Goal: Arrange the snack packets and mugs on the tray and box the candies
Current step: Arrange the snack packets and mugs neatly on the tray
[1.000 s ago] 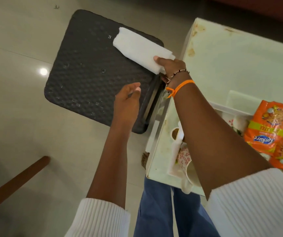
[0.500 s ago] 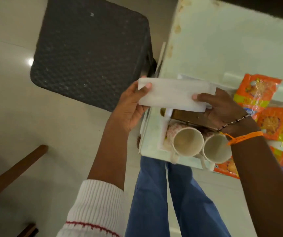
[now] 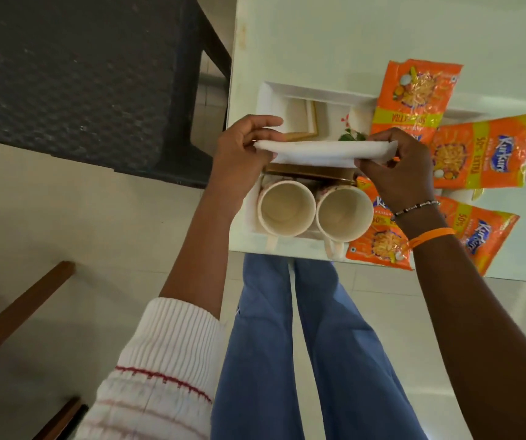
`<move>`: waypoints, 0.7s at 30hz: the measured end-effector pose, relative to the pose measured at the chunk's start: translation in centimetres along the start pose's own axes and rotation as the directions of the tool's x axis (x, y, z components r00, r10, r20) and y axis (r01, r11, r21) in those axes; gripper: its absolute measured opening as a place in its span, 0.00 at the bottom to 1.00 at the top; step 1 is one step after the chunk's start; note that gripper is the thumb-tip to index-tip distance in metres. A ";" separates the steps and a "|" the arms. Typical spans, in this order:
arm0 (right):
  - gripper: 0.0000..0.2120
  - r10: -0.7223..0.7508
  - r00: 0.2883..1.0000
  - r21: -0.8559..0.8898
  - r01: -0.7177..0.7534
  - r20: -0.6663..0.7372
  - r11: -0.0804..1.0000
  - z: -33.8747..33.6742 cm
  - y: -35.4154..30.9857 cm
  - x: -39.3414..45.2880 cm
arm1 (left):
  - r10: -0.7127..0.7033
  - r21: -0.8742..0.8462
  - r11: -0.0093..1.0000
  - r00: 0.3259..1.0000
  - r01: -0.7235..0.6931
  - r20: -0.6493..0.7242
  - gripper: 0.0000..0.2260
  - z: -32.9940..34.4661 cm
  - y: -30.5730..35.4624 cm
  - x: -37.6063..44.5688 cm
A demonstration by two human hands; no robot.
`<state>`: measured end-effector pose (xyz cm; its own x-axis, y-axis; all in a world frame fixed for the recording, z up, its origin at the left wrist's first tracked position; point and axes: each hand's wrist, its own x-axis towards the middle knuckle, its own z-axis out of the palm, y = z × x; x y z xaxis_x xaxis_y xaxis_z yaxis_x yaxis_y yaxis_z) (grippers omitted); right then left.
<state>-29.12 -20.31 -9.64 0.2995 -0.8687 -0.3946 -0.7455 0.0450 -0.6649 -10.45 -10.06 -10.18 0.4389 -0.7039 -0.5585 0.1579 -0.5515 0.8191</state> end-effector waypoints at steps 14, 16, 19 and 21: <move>0.13 0.124 0.992 0.112 -0.125 0.017 0.986 -0.7 3.1 0.1 | 0.104 0.379 0.925 0.964 -0.004 -0.244 0.12 3.0 -0.2 -1.1; 0.15 -0.010 0.997 -0.063 0.006 -0.071 0.998 -1.4 3.7 0.2 | 0.234 0.483 0.870 0.944 -0.098 -0.231 0.12 4.0 0.4 -1.9; 0.25 -0.123 0.992 -0.333 0.105 -0.033 0.937 -2.2 5.1 1.1 | 0.301 0.582 0.790 0.949 -0.190 -0.098 0.14 6.6 0.9 -3.0; 0.31 -0.094 0.994 -0.492 0.108 0.053 0.864 -2.1 6.0 1.8 | 0.313 0.612 0.749 0.950 -0.254 0.012 0.15 8.4 1.2 -3.5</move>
<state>-34.30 -22.60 -13.02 0.3994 -0.8419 -0.3629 -0.9047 -0.2979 -0.3046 -19.21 -12.06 -8.36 0.4560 -0.8462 -0.2757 -0.5348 -0.5082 0.6751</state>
